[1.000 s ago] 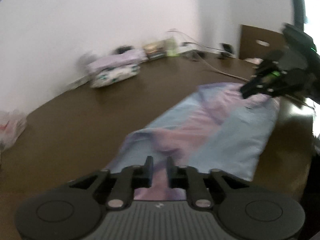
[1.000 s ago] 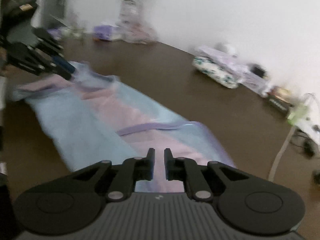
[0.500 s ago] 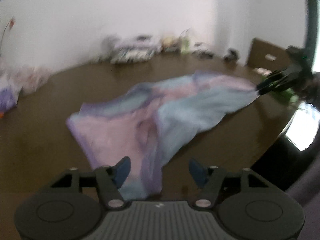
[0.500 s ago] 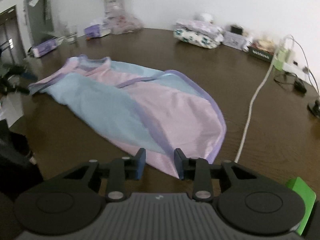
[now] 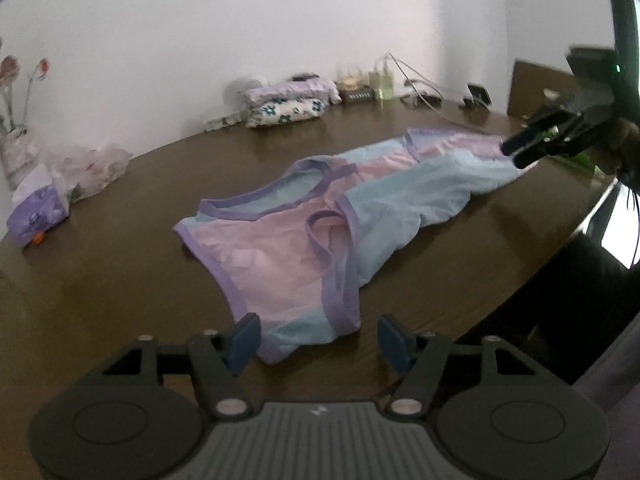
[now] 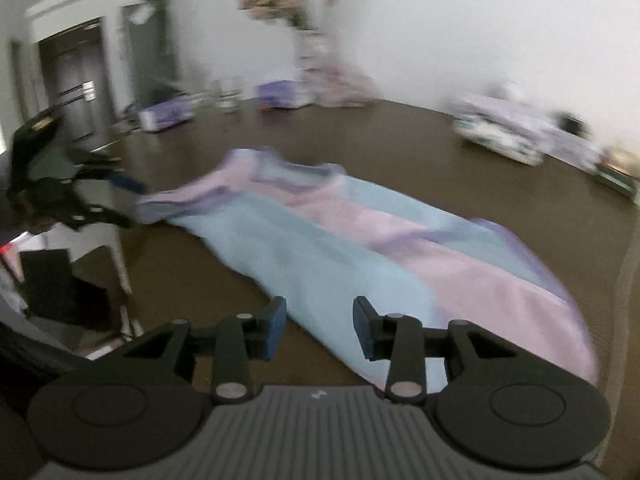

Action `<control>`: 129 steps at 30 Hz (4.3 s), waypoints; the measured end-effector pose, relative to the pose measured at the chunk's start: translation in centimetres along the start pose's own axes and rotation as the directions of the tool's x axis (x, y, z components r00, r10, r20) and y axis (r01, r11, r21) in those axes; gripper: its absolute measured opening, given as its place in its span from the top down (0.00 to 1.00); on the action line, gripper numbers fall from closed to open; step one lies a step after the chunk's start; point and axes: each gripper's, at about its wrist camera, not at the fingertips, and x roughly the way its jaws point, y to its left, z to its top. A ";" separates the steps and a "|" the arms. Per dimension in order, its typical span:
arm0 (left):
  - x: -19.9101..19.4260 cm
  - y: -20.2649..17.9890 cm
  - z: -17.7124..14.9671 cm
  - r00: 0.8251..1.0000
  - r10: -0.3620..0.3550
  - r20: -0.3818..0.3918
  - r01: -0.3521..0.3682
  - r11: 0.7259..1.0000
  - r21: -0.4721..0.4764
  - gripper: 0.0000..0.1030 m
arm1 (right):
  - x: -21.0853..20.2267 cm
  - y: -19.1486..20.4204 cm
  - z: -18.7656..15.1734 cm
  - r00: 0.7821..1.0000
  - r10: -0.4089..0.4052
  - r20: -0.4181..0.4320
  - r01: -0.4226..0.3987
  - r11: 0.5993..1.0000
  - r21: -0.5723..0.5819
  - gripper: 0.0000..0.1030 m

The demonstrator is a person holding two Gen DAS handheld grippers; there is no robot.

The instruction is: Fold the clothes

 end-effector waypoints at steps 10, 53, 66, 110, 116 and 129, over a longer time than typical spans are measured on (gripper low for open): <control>0.9 6.9 0.4 0.992 -0.109 0.056 0.121 0.942 -0.312 0.90 | 2.4 0.4 -0.3 1.000 -0.012 -0.006 0.012 1.000 0.005 0.64; 8.0 9.8 13.0 0.976 0.215 -0.020 -0.204 0.887 -0.413 0.32 | -2.6 -9.6 3.9 0.941 -0.338 -0.023 0.338 0.931 0.138 0.58; 22.9 12.5 17.0 0.946 -0.217 -0.241 -0.008 0.729 -0.684 0.45 | 9.0 -17.5 6.2 0.950 -0.246 -0.191 0.301 0.880 0.366 0.59; 15.0 3.0 16.2 0.999 0.048 -0.014 -0.050 0.957 -0.286 1.00 | 3.3 -10.8 4.6 0.957 -0.281 -0.069 0.289 0.939 0.188 0.98; 14.2 1.4 15.0 0.997 0.032 -0.068 -0.050 0.958 -0.282 0.88 | 3.8 -6.5 1.0 0.958 -0.247 -0.145 0.259 0.963 0.073 0.95; 24.6 4.6 19.5 0.951 0.030 -0.309 -0.132 0.940 -0.314 1.00 | 5.8 -9.3 3.5 0.970 -0.221 -0.097 0.236 0.955 0.179 0.71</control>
